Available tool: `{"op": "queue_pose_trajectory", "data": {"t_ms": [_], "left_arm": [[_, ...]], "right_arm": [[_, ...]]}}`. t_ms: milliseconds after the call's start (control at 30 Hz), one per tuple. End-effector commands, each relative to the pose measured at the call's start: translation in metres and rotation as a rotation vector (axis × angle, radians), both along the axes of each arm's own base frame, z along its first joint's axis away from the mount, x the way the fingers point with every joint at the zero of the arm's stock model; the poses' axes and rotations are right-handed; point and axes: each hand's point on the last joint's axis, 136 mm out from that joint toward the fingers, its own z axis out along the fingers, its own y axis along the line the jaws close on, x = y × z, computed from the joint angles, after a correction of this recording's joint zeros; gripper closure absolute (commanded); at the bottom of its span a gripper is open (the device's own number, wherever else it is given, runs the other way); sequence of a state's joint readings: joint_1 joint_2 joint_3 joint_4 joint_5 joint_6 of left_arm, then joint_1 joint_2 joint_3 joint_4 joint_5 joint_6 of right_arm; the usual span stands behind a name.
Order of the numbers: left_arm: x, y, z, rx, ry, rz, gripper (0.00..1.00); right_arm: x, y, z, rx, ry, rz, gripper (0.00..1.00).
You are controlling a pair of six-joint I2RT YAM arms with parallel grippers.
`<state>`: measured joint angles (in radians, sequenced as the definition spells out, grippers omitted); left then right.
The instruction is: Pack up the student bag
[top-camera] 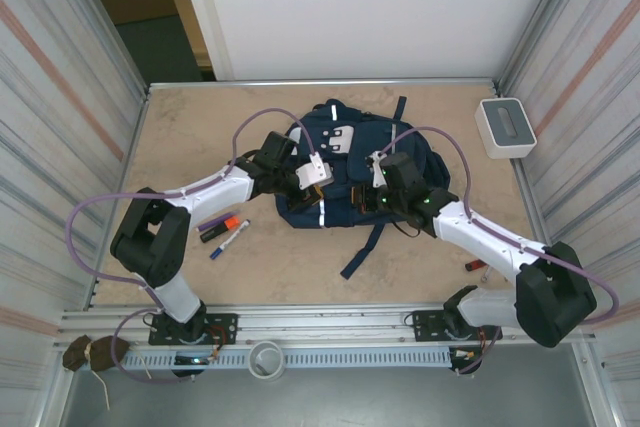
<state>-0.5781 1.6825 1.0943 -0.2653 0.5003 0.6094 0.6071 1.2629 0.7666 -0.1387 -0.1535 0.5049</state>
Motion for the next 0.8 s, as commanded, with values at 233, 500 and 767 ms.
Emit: {"op": "queue_pose_trajectory", "data": {"t_ms": [233,500,767], "left_arm": [[-0.007,-0.011,0.005,-0.032,0.009,-0.055,1.0],[-0.005,-0.009,0.002,-0.013,0.005,-0.039,1.0],[0.011,0.001,-0.008,0.064,-0.057,0.024,1.0]], "right_arm": [[0.017,0.002,-0.007,-0.043,-0.123,-0.028,0.85],[0.019,-0.003,-0.007,-0.065,-0.143,-0.07,0.94],[0.005,-0.007,0.024,0.201,-0.053,-0.05,1.0]]}}
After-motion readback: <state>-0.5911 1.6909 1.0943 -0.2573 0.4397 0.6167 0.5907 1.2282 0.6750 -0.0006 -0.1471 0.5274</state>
